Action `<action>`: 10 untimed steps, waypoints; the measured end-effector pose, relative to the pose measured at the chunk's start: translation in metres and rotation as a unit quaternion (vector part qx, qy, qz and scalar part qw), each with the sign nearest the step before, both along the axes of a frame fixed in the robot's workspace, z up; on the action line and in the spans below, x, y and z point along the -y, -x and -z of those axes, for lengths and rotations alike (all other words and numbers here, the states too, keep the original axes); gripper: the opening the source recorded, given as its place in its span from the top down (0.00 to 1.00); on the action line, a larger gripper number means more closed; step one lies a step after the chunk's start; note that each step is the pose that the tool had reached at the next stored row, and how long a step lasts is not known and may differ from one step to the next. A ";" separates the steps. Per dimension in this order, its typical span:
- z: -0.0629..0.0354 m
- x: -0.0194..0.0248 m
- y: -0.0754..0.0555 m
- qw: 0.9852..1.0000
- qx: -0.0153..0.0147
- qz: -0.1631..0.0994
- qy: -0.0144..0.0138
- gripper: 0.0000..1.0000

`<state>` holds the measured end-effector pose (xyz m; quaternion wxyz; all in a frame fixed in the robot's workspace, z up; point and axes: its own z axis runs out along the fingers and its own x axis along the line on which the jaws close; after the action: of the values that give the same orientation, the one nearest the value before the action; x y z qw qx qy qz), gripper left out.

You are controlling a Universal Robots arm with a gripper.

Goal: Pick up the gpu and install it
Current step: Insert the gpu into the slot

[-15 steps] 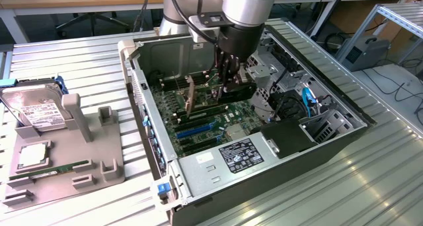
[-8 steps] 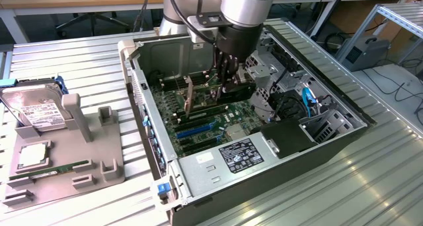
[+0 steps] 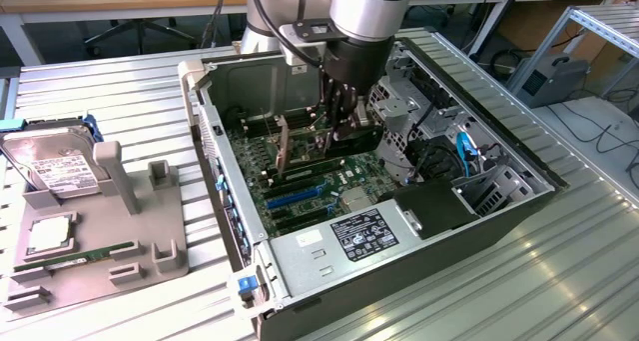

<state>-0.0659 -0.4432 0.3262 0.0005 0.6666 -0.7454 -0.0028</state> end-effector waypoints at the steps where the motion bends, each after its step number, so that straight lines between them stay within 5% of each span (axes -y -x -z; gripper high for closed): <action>1: 0.0000 0.0001 0.000 1.000 0.000 0.000 0.000 0.73; 10: 0.0006 0.0021 0.003 1.000 0.000 0.000 0.000 0.73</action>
<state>-0.0688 -0.4453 0.3256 0.0005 0.6666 -0.7454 -0.0028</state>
